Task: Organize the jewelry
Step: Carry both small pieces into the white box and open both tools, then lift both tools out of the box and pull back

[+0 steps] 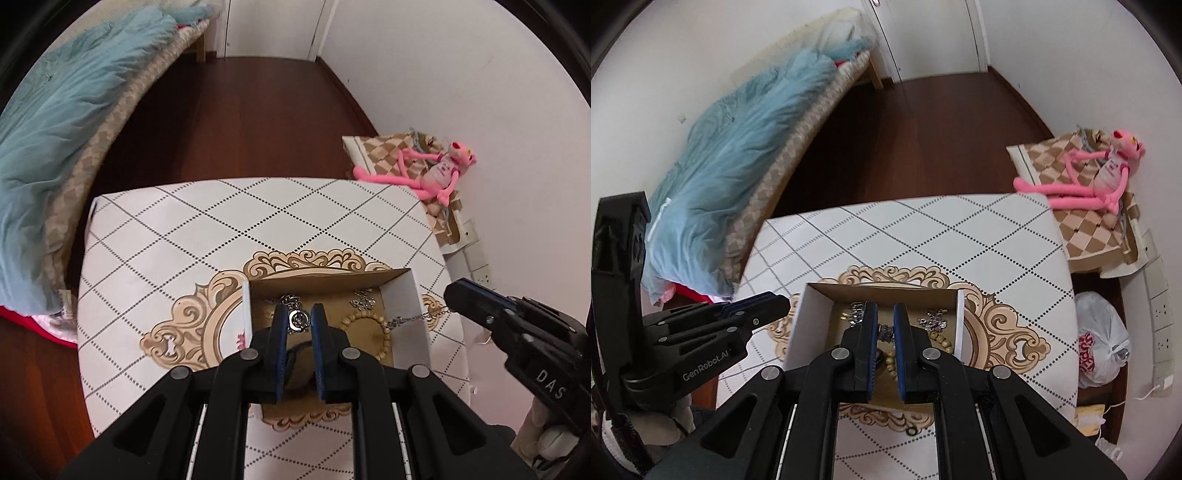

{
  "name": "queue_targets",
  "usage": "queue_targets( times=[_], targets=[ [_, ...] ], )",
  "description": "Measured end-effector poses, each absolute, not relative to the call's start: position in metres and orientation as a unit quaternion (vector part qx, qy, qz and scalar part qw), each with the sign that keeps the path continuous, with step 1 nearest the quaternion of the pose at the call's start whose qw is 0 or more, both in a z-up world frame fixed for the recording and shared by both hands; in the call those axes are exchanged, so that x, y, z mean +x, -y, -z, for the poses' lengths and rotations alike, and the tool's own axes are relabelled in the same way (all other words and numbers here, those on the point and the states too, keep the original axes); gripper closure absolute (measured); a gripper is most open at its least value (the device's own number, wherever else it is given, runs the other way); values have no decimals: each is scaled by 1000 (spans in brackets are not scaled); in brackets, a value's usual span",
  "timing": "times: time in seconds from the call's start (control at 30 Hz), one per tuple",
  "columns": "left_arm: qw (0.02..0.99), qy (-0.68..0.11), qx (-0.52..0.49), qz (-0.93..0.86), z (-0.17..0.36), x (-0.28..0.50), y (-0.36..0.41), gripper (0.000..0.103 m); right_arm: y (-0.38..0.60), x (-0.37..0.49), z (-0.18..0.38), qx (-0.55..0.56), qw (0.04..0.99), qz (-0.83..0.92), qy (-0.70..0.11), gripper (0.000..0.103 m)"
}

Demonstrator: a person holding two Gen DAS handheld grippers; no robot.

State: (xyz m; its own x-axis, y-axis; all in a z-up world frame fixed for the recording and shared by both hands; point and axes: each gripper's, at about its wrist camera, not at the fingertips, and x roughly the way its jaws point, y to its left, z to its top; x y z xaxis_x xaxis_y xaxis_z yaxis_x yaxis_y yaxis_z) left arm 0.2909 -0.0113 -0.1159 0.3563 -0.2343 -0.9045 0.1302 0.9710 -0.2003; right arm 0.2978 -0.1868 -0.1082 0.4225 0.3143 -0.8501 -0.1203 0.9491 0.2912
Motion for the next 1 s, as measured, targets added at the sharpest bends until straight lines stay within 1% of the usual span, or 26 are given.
queue_targets(
  times=[0.17,0.27,0.37,0.43,0.47,0.5,0.53,0.57,0.6,0.67,0.7,0.73,0.77,0.8,0.93,1.0],
  targets=[
    [791,-598,-65,109,139,309,15,92,191,321,131,93,822,-114,-550,94],
    [782,-614,-54,90,146,314,16,91,193,330,143,88,809,-107,-571,94],
    [783,-617,-46,70,148,315,12,87,194,334,155,78,794,-107,-593,93],
    [786,-614,-37,53,147,314,9,74,194,334,160,72,787,-104,-603,93],
    [789,-612,-32,46,147,314,8,52,194,332,161,70,786,-102,-606,90],
    [793,-607,-28,37,145,312,6,29,194,331,162,69,784,-102,-608,80],
    [796,-604,-24,31,144,312,4,23,194,329,163,68,783,-101,-610,73],
    [801,-598,-18,25,143,310,3,23,193,327,162,64,784,-99,-609,61],
    [803,-596,-15,20,142,309,1,23,192,325,162,57,786,-98,-608,53],
    [804,-594,-12,14,142,306,-1,23,191,321,162,49,787,-93,-608,49],
    [806,-592,-8,8,142,304,-3,21,191,318,163,45,786,-89,-610,43],
    [806,-592,-4,2,143,301,-5,18,191,316,164,43,786,-85,-611,38],
    [806,-591,0,-4,144,299,-5,11,191,314,164,38,786,-80,-612,26],
    [808,-590,3,-9,146,296,-7,7,191,311,164,30,788,-70,-611,18],
    [813,-582,8,-22,150,285,-11,6,194,300,165,9,796,-45,-604,15],
    [817,-576,10,-27,150,280,-11,2,194,294,166,-1,799,-34,-601,4]
  ],
)
